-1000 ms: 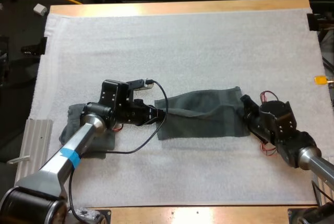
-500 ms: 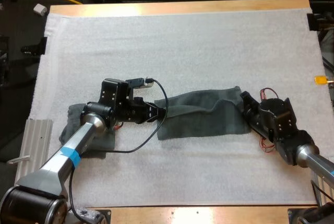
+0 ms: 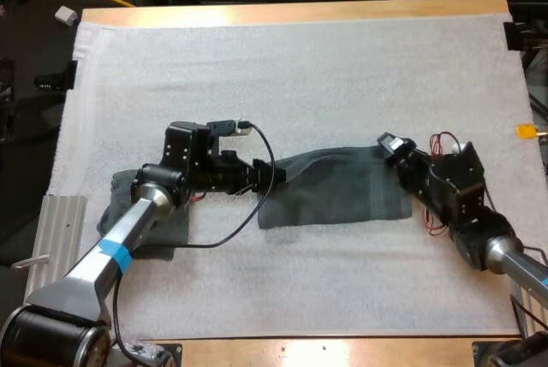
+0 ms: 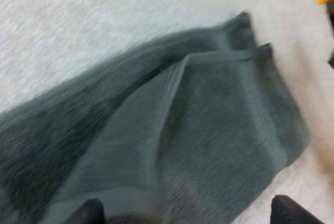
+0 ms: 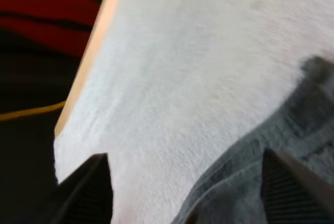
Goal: Pick towel from pile, fold and stack
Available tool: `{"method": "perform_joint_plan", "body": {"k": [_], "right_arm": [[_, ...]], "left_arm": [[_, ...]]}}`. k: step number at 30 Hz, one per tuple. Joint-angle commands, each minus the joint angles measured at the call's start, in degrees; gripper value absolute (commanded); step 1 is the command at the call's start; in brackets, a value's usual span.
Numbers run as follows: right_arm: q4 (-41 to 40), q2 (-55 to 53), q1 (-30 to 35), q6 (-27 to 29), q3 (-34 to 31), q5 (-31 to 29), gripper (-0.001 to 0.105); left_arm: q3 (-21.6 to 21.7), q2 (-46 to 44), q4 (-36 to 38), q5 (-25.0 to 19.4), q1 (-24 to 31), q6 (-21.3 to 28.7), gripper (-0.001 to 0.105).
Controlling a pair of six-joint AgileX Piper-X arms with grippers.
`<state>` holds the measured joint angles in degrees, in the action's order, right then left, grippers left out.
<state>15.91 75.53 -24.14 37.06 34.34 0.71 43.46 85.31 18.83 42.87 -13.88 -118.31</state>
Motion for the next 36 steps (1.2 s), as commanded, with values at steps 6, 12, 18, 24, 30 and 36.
{"method": "perform_joint_plan", "body": {"k": [6,12,18,24,30,36], "right_arm": [[-0.69,-3.54,0.09,13.81,0.57,8.57,0.061],[-9.75,-9.0,0.09,19.77,1.29,10.61,0.06],[-17.7,-13.42,0.1,25.4,2.07,10.51,0.061],[-34.86,-19.56,-0.06,32.51,6.59,9.85,0.062],[-50.09,-24.07,-0.05,36.85,11.54,9.05,0.063],[-61.41,-27.29,-0.21,39.69,14.47,7.59,0.063]], "left_arm": [[2.44,-5.81,3.39,1.43,-0.01,1.5,0.062],[2.08,-14.54,11.36,-1.86,-0.09,5.08,0.063],[2.45,-17.95,15.77,-4.36,-0.04,7.58,0.062],[2.52,-27.1,24.59,-7.61,-0.07,9.12,0.062],[2.6,-37.6,32.73,-8.51,-0.14,8.78,0.062],[2.76,-46.4,38.1,-8.45,-0.05,7.89,0.062]]}}
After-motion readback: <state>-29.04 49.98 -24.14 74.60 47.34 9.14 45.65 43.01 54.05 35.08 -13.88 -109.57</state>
